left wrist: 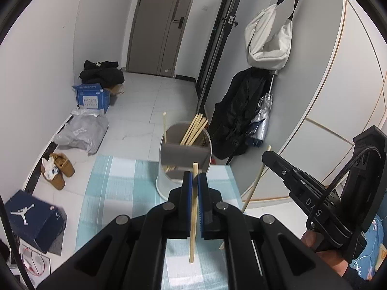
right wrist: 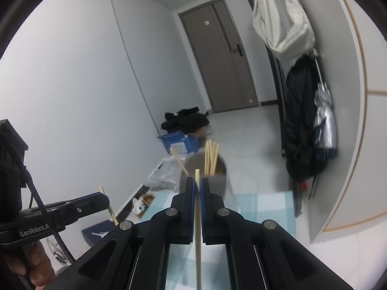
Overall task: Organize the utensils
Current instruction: 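Lower both chopsticks into the holder opening with both tools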
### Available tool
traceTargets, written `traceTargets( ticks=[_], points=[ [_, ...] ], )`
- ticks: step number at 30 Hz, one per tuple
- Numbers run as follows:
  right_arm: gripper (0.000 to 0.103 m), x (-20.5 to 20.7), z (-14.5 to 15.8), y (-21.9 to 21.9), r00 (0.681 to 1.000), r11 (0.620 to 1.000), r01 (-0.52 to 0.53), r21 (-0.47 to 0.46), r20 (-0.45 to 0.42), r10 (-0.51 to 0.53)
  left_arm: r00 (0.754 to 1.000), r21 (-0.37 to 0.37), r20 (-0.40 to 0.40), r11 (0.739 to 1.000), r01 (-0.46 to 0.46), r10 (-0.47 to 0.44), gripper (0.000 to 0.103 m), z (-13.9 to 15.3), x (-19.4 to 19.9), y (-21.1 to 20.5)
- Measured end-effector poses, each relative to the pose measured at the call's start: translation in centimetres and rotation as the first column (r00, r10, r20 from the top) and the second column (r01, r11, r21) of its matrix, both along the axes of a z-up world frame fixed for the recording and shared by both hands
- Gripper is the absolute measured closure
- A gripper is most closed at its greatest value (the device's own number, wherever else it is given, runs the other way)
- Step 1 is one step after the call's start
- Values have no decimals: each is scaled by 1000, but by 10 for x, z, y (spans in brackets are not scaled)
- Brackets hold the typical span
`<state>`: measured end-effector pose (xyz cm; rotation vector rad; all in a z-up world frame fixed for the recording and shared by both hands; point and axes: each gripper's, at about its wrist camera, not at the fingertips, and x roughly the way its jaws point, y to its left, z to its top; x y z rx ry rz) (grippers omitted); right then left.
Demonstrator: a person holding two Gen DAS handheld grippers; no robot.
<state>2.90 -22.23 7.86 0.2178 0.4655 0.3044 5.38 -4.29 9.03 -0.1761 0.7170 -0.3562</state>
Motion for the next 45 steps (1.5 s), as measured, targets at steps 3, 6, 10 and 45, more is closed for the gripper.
traceTargets(
  ticks=[3, 6, 10, 45],
  points=[
    [100, 11, 16, 1, 1000, 1000, -4, 2, 17, 4, 1000, -19, 9, 1000, 8, -8, 102, 11, 10, 0],
    [100, 24, 33, 2, 999, 1000, -8, 7, 39, 8, 1000, -42, 18, 999, 15, -14, 102, 22, 21, 1],
    [100, 43, 50, 0, 998, 1000, -18, 17, 66, 16, 998, -42, 50, 999, 27, -25, 102, 36, 37, 0],
    [99, 186, 41, 9, 990, 997, -23, 73, 139, 13, 995, -21, 104, 1000, -6, 9, 102, 10, 160, 6]
  ],
)
